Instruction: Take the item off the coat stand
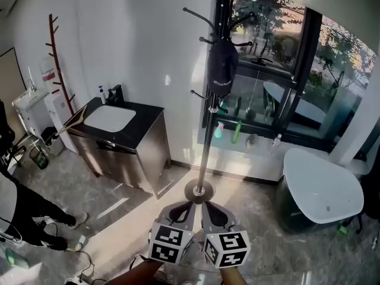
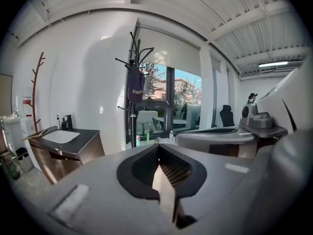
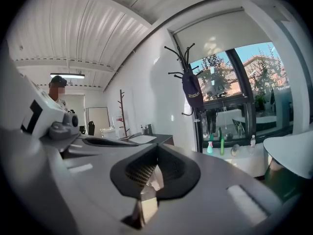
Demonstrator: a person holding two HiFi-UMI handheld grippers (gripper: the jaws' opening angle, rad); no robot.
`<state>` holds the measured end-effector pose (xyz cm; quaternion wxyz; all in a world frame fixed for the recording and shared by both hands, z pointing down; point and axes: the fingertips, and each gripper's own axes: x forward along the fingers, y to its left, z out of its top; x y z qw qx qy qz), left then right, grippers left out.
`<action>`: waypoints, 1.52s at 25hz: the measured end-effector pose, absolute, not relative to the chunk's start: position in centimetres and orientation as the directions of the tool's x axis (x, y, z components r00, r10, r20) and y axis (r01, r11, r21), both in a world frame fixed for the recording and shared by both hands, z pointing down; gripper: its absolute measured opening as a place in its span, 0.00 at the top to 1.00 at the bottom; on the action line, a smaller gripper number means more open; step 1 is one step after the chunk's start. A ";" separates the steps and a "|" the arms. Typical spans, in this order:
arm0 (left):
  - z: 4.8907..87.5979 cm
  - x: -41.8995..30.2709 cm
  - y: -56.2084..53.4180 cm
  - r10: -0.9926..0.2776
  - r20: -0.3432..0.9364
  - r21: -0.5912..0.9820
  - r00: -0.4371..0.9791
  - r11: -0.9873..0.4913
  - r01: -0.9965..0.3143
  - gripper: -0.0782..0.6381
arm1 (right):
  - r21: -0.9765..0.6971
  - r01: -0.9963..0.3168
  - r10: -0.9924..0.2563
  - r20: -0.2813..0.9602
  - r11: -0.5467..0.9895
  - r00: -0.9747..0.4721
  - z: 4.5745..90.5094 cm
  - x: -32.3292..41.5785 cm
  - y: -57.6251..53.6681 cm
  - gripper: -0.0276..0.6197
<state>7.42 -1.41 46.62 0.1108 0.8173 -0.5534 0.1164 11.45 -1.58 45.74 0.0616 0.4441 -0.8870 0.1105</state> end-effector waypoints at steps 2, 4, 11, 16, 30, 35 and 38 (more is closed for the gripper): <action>46.8 7.2 -2.4 -0.878 0.311 0.058 0.364 -0.365 -0.929 0.89 | -0.144 -0.804 -0.776 0.210 0.577 -0.595 45.9 11.5 -2.6 0.95; 46.8 7.1 -3.7 -0.875 0.307 0.065 0.374 -0.373 -0.926 0.89 | -0.142 -0.808 -0.779 0.213 0.572 -0.589 46.1 11.4 -3.9 0.95; 47.7 5.4 -10.1 -0.858 0.298 0.075 0.418 -0.416 -0.906 0.89 | -0.120 -0.838 -0.806 0.232 0.532 -0.545 47.0 9.7 -10.1 0.95; 47.5 3.3 -15.6 -0.829 0.297 0.101 0.474 -0.467 -0.879 0.89 | -0.111 -0.866 -0.831 0.248 0.487 -0.498 46.9 7.5 -15.5 0.95; 44.0 -1.6 -26.7 -0.784 0.243 0.108 0.571 -0.564 -0.819 0.89 | -0.001 -0.938 -0.930 0.130 0.346 -0.343 39.5 5.6 -27.2 0.97; 42.7 -1.6 -29.3 -0.779 0.231 0.104 0.583 -0.576 -0.811 0.89 | 0.048 -0.948 -0.949 0.039 0.316 -0.314 34.0 7.0 -30.3 0.96; 42.2 -1.2 -30.5 -0.779 0.220 0.104 0.587 -0.580 -0.808 0.89 | 0.083 -0.948 -0.951 -0.002 0.307 -0.308 31.4 7.8 -32.0 0.96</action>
